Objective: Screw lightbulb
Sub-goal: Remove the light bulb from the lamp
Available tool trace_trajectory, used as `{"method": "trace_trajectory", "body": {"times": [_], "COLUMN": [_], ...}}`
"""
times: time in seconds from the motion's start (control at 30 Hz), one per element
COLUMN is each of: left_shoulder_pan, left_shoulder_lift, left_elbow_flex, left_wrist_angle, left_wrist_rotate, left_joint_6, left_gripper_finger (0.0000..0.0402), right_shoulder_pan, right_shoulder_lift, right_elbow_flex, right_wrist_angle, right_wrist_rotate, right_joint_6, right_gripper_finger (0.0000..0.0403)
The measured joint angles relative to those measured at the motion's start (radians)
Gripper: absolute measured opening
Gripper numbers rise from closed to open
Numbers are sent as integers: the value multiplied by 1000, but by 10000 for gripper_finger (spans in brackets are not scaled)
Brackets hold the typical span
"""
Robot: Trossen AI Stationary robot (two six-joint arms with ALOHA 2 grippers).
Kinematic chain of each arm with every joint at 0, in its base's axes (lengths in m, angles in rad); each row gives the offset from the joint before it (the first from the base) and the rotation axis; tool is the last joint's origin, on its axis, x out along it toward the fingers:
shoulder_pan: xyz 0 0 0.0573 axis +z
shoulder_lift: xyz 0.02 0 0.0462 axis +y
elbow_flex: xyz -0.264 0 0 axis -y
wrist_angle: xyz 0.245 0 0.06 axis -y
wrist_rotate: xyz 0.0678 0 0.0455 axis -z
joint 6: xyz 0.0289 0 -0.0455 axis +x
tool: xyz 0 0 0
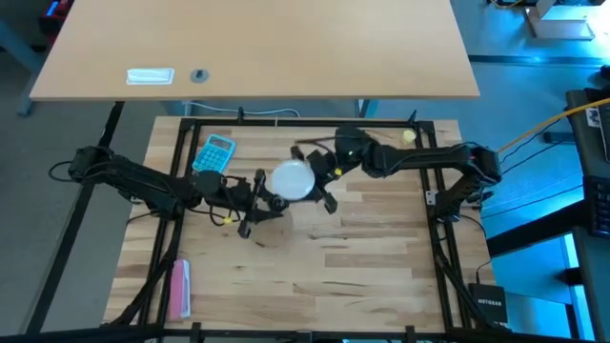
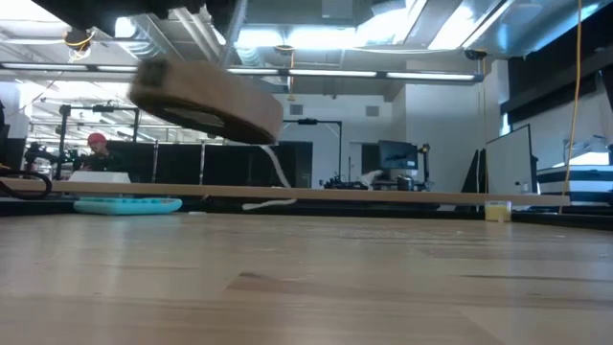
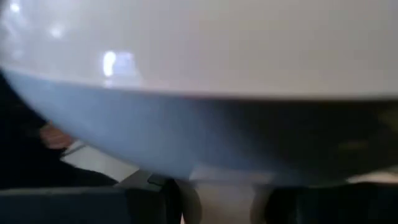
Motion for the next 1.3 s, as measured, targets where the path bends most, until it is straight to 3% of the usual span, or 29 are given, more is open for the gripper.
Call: {"method": "trace_trajectory", "body": {"times": [0.17,0.3,0.5,0.8,1.0,1.3], "left_shoulder_pan": [24,82,156,180,181,180], "left_shoulder_lift": [1,1,32,148,175,150], "left_elbow_flex": [-45,-106,-167,-193,-191,-183], "left_wrist_angle": [48,140,205,309,227,39], "left_wrist_rotate": [-156,-151,-109,-59,-38,-34], "left_joint_6": [118,129,136,83,78,25], "left_gripper_finger": [134,134,134,139,143,202], "right_shoulder_pan": [-9,-8,-8,-14,-14,-14], "right_shoulder_lift": [-101,-140,-144,-144,-144,-143], "right_elbow_flex": [1,1,-25,-158,-246,-305], "right_wrist_angle": [-311,-519,-698,-777,-803,-873], "right_wrist_rotate": [238,442,612,726,726,726], "right_joint_6": [-101,-137,-143,-74,-46,-35], "right_gripper_finger": [151,151,151,151,151,151]}}
